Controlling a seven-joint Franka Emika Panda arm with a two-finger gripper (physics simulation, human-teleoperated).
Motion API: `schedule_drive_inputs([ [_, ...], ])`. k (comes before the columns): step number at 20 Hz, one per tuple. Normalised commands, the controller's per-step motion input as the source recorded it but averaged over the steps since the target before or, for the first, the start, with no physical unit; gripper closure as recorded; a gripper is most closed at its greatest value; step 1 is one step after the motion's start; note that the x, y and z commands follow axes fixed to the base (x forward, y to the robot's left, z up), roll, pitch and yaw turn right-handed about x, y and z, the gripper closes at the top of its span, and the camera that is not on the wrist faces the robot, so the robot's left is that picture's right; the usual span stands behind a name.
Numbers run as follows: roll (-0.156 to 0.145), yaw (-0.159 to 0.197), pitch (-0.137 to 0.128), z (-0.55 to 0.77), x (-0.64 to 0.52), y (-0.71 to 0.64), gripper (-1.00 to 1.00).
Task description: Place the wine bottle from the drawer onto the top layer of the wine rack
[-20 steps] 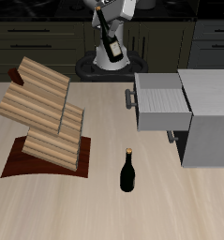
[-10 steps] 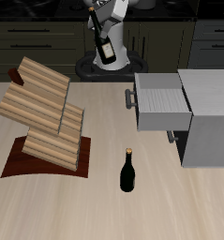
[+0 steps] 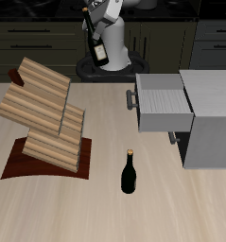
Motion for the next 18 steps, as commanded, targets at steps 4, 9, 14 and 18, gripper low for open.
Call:
schedule_drive_inputs([
  [4, -0.053, -0.055, -0.005, 0.03, 0.07, -0.17, 1.00],
  [9, -0.023, -0.043, -0.004, 0.01, 0.01, -0.12, 1.00],
  [14, -0.044, -0.040, -0.011, 0.00, -0.03, -0.22, 1.00],
  [18, -0.028, -0.034, -0.002, 0.03, 0.02, -0.15, 1.00],
])
